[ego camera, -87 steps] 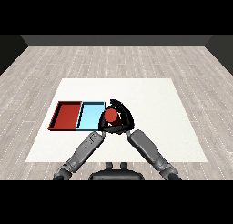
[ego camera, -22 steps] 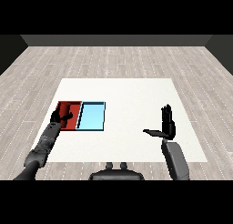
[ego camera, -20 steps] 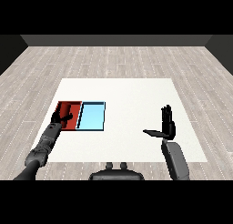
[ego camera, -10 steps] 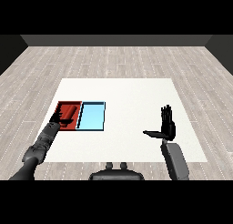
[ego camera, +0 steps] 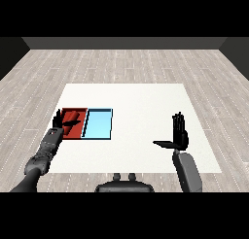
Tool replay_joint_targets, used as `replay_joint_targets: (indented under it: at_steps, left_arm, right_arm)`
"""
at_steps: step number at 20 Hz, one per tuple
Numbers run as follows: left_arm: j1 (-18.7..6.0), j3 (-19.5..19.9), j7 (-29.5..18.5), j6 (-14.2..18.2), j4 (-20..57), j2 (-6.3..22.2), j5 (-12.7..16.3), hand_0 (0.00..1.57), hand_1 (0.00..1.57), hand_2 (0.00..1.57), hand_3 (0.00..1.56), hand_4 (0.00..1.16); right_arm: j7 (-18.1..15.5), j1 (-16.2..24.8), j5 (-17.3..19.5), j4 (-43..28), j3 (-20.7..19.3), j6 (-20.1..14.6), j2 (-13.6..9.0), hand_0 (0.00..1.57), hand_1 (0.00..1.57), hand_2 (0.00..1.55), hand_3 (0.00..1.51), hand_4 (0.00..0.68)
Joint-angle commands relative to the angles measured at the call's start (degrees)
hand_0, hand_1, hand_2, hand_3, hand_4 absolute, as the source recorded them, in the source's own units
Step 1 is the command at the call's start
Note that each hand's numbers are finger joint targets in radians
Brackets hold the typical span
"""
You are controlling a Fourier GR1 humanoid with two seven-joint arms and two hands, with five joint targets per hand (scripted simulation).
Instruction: Pick the red can and put it in the red box
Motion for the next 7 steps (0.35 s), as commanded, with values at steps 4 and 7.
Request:
replay_joint_targets:
  at_steps: [4,7]
  left_arm:
    - [1.17,10.39,-23.86,-5.11,-15.73,-6.51,11.99,0.00,0.00,0.00,0.00,0.00]
    - [3.65,10.06,-28.22,-11.56,-22.60,-6.11,13.65,0.00,0.00,0.00,0.00,0.00]
  right_arm:
    - [0.70,0.35,-0.90,-0.75,0.64,1.44,0.10,0.00,0.00,0.00,0.00,0.000]
    - [1.01,0.26,-0.42,-1.05,1.41,1.83,0.08,0.00,0.00,0.00,0.00,0.000]
